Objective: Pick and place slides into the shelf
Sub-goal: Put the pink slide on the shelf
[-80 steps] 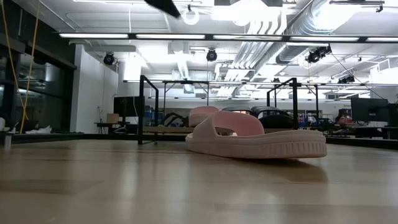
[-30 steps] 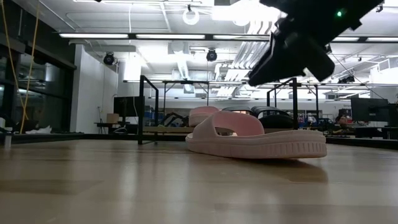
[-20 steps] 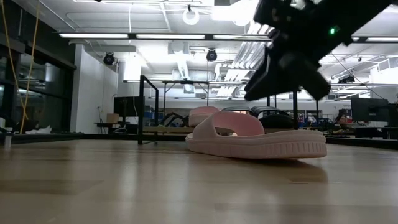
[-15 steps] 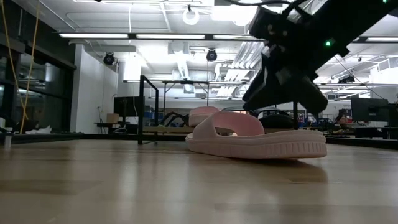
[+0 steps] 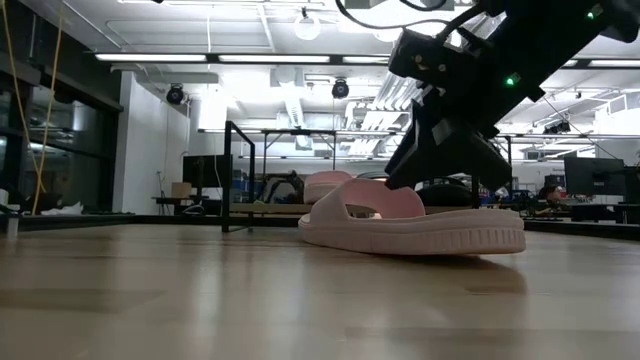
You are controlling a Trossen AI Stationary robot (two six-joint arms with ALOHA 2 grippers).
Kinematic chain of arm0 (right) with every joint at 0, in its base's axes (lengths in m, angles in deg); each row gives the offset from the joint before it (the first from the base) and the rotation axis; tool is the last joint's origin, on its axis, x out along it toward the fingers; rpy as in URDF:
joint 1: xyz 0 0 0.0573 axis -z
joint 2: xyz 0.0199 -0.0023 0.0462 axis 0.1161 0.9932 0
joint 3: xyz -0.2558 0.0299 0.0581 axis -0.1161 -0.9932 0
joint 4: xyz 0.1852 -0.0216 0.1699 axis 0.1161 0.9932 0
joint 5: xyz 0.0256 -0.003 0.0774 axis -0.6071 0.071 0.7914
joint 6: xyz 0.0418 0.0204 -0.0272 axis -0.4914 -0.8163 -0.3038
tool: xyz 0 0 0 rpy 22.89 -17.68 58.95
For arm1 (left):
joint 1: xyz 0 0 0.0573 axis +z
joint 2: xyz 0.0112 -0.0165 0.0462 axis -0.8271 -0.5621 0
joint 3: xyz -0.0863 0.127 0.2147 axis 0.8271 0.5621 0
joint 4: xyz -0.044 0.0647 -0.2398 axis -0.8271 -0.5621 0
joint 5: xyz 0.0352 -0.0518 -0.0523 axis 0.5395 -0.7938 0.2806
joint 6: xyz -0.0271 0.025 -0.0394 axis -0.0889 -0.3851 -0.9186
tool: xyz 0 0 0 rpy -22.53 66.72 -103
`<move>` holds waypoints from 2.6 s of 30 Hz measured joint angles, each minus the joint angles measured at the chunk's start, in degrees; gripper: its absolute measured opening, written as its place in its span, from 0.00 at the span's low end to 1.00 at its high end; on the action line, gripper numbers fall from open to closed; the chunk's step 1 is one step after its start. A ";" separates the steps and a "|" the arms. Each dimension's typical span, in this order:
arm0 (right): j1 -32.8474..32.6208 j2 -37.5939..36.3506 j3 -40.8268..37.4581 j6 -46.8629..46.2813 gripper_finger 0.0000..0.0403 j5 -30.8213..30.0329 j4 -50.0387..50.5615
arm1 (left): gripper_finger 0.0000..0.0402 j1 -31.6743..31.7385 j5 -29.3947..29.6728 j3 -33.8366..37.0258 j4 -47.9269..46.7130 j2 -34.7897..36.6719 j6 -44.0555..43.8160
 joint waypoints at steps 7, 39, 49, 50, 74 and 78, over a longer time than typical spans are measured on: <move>0.11 0.02 0.00 0.33 0.29 -0.15 0.01 | 0.56 0.00 0.00 0.00 0.00 0.00 0.01; 3.96 5.16 0.04 -0.13 0.18 -3.16 -3.61 | 0.56 0.00 -0.02 0.00 -0.02 -0.02 0.01; 4.01 5.16 0.04 0.11 0.01 -3.94 -3.83 | 0.56 0.00 -0.02 0.00 -0.04 -0.02 0.01; 4.07 5.16 0.04 0.71 0.01 -4.03 -3.83 | 0.56 0.00 -0.02 0.00 -0.04 -0.02 0.01; 8.61 5.18 17.75 8.83 0.00 -10.44 10.05 | 0.56 -0.02 -0.02 0.00 -0.10 -0.02 -0.02; 10.75 5.18 20.89 9.01 0.00 -11.73 12.48 | 0.56 -0.02 -0.02 0.00 -0.10 -0.02 -0.02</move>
